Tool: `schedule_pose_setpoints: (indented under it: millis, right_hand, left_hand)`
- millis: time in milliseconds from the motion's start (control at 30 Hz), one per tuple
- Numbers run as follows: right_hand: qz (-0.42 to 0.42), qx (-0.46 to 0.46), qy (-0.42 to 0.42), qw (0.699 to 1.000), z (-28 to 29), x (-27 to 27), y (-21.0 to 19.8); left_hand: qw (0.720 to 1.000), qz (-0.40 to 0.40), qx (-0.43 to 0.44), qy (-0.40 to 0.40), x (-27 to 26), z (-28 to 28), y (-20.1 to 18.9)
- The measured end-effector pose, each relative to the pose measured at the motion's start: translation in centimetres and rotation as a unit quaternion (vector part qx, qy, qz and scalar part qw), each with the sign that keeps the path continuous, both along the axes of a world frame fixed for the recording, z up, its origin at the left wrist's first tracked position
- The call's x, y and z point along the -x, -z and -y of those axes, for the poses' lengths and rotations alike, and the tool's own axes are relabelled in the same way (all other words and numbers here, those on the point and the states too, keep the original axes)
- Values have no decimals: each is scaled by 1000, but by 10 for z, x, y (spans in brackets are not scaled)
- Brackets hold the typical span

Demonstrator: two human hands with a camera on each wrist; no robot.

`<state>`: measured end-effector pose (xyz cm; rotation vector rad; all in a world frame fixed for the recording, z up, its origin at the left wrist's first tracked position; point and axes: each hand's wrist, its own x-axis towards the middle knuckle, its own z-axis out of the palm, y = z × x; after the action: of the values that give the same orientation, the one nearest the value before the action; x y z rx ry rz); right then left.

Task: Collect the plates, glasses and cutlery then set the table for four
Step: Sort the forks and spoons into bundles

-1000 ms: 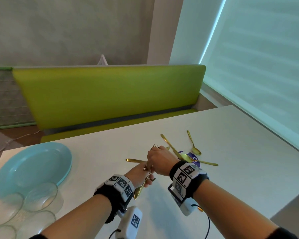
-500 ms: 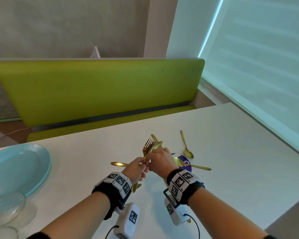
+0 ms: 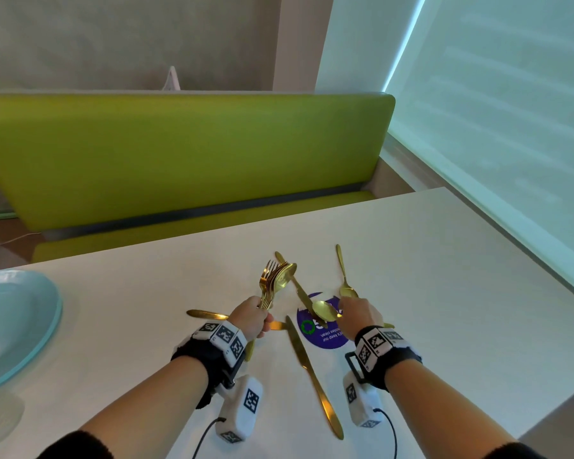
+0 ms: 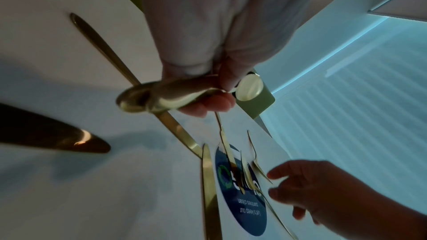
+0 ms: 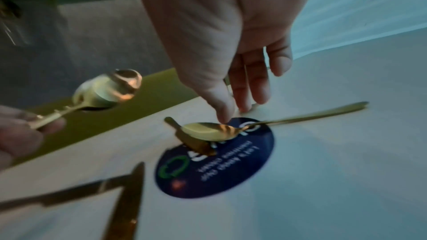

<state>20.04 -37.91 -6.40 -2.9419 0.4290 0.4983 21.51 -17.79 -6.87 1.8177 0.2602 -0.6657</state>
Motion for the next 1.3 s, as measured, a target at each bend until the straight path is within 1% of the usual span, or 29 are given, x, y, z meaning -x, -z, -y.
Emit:
schedule_pose_setpoints:
  millis: [100,300,533,700,833,900,967,1000,1067,1100,1167,1200,1233,1300]
  right_hand:
    - [-17,25,1,1000,16,4,13]
    - [-10,42,-7,999,22,2,29]
    - [-7,65,-21,998,21,2,33]
    - [-43,67,-11,997,16,-1,29]
    - [-52,15,21,998,9,-7,20]
    - [-34,-36,35,998,0,-10,9]
    - [7,-111,40,993,-10,-15,-1]
    - [28,-166,43,985,-13,-16,-6]
    - [51,-290,70,953,-21,-17,-15]
    - [49,-349,95,931,-25,-18,-18]
    - [31,-460,155,874,-32,-17,-18]
    - [22,-504,182,844,-35,-17,-17]
    - [14,-535,200,821,-39,-16,-16]
    - [0,-564,216,797,-45,-14,-16]
  left_hand:
    - [1000,-18,4,-14,-2,2,4]
    - [1000,-23,1,-20,-3,2,7]
    - [999,13,-26,-21,-4,-2,8]
    - [999,-7,-1,-31,-5,-2,9]
    - [999,-18,3,-32,-4,1,9]
    - [999,-16,11,-40,-5,3,9]
    - [999,-12,24,-45,-5,5,8]
    - [998,-9,34,-49,-6,6,7]
    - [997,-7,54,-55,-6,7,5]
    - [997,-6,62,-55,-6,7,4]
    - [996,1,73,-49,-5,8,0]
    - [996,5,78,-47,-5,9,0]
    - [996,5,79,-44,-5,10,-2]
    - [997,11,70,-34,-5,12,-4]
